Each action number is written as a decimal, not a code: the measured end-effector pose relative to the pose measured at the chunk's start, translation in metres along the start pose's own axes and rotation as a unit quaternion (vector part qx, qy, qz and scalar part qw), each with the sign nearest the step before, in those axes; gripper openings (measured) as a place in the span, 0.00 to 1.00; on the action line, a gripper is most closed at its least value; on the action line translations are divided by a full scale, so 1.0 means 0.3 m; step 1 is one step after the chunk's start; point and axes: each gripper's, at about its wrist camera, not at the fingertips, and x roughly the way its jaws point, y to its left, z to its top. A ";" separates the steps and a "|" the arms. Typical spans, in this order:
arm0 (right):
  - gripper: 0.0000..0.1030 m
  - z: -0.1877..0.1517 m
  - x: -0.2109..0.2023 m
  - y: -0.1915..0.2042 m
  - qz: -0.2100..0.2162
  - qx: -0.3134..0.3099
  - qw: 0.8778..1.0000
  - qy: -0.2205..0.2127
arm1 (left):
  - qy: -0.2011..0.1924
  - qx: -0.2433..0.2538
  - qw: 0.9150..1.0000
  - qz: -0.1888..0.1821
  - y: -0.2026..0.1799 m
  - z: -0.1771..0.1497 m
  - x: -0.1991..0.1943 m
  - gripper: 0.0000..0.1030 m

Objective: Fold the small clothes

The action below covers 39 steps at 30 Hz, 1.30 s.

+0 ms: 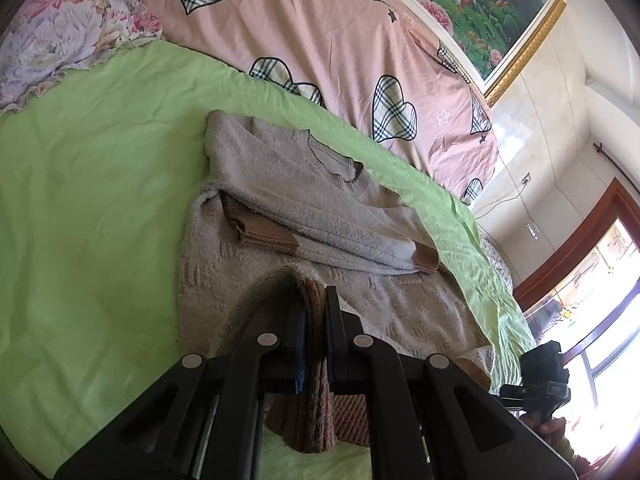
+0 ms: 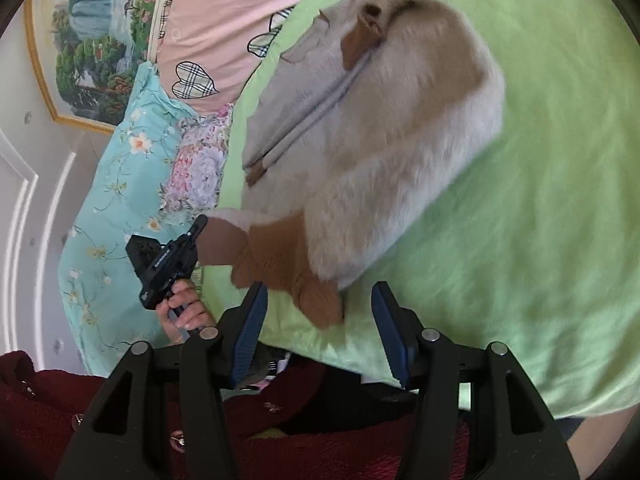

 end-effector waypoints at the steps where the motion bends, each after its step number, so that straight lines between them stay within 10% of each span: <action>1: 0.55 0.000 0.034 -0.003 0.010 0.005 1.000 0.000 | 0.001 0.000 1.000 0.002 -0.003 0.000 0.002 0.06; 4: 0.44 0.013 0.097 0.014 0.020 0.003 1.000 -0.015 | 0.002 0.002 1.000 0.007 -0.005 -0.001 -0.004 0.06; 6: 0.09 0.025 0.099 0.040 0.005 -0.021 1.000 -0.021 | 0.001 0.001 1.000 0.007 -0.004 -0.001 -0.017 0.06; 20: 0.08 0.380 -0.192 0.236 0.029 -0.150 0.969 -0.192 | -0.062 0.013 0.998 0.017 -0.053 0.223 0.025 0.06; 31: 0.08 0.872 0.026 0.175 -0.019 -0.111 0.969 -0.220 | -0.061 -0.020 0.994 0.084 0.071 0.508 0.349 0.06; 39: 0.08 1.016 0.199 0.020 -0.114 -0.065 0.972 -0.194 | 0.000 -0.028 0.992 0.125 0.193 0.543 0.604 0.07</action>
